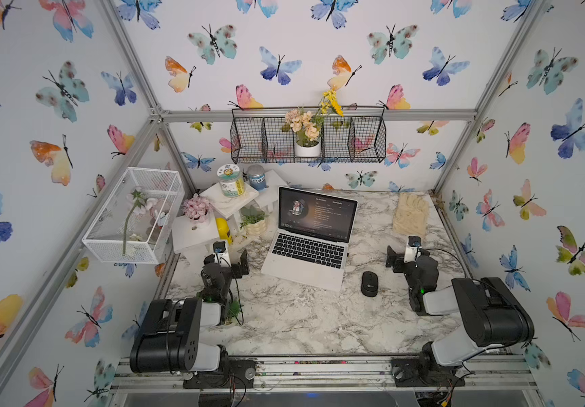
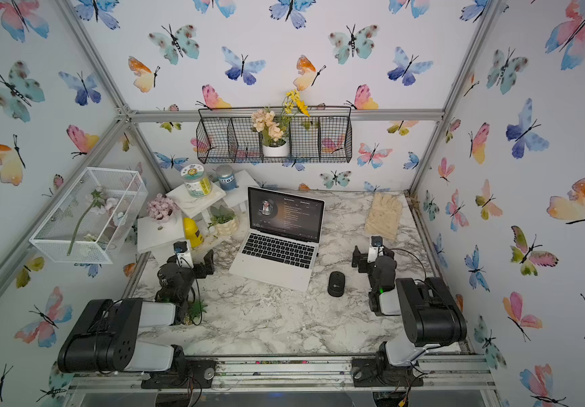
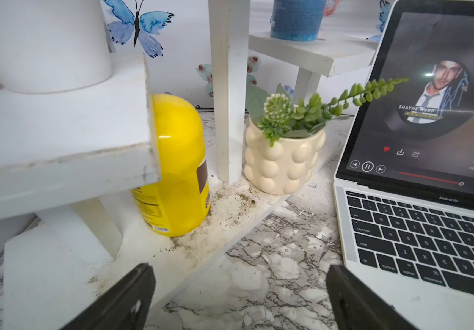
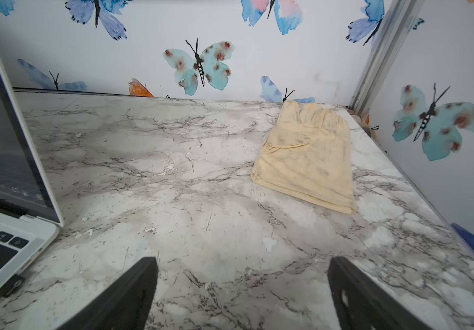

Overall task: Remove the wireless mouse receiver from the laptop
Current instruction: Pick up the mouse from the center of the board.

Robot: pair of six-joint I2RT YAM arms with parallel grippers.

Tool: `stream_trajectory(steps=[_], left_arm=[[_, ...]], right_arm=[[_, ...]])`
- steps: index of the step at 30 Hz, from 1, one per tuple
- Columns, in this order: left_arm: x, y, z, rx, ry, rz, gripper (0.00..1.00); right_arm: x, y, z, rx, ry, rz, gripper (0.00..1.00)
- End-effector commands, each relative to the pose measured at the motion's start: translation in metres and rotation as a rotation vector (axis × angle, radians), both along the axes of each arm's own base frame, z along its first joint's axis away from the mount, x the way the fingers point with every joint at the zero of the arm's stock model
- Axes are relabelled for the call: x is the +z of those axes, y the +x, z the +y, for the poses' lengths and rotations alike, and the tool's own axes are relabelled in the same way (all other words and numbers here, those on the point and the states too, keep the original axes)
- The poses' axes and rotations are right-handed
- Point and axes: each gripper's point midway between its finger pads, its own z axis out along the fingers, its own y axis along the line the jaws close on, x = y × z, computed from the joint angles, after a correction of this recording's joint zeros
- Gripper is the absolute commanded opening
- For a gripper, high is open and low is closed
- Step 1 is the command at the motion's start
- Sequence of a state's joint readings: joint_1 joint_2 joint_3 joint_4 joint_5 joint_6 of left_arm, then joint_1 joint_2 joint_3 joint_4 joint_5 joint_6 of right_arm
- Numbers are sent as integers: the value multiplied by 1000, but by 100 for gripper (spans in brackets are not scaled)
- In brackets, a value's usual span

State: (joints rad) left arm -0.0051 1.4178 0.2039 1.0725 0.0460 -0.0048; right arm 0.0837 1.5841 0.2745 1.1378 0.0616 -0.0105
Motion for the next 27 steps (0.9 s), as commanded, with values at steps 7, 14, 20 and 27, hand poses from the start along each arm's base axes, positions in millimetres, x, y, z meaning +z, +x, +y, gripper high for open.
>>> stream_trajectory(steps=[7,14,20,27], left_arm=[[6,2,4,24,-1,-17,99],[6,2,4,24,-1,-17,99],[6,2,4,24,1,-15,99],[6,2,4,25,1,-13,99]], right_arm=[[7,0,-1,-2,7,-28,98],[7,0,-1,0,7,-26,98],[6,1,0,1,8,-21,98],[7,1,0,2,8,-26,98]])
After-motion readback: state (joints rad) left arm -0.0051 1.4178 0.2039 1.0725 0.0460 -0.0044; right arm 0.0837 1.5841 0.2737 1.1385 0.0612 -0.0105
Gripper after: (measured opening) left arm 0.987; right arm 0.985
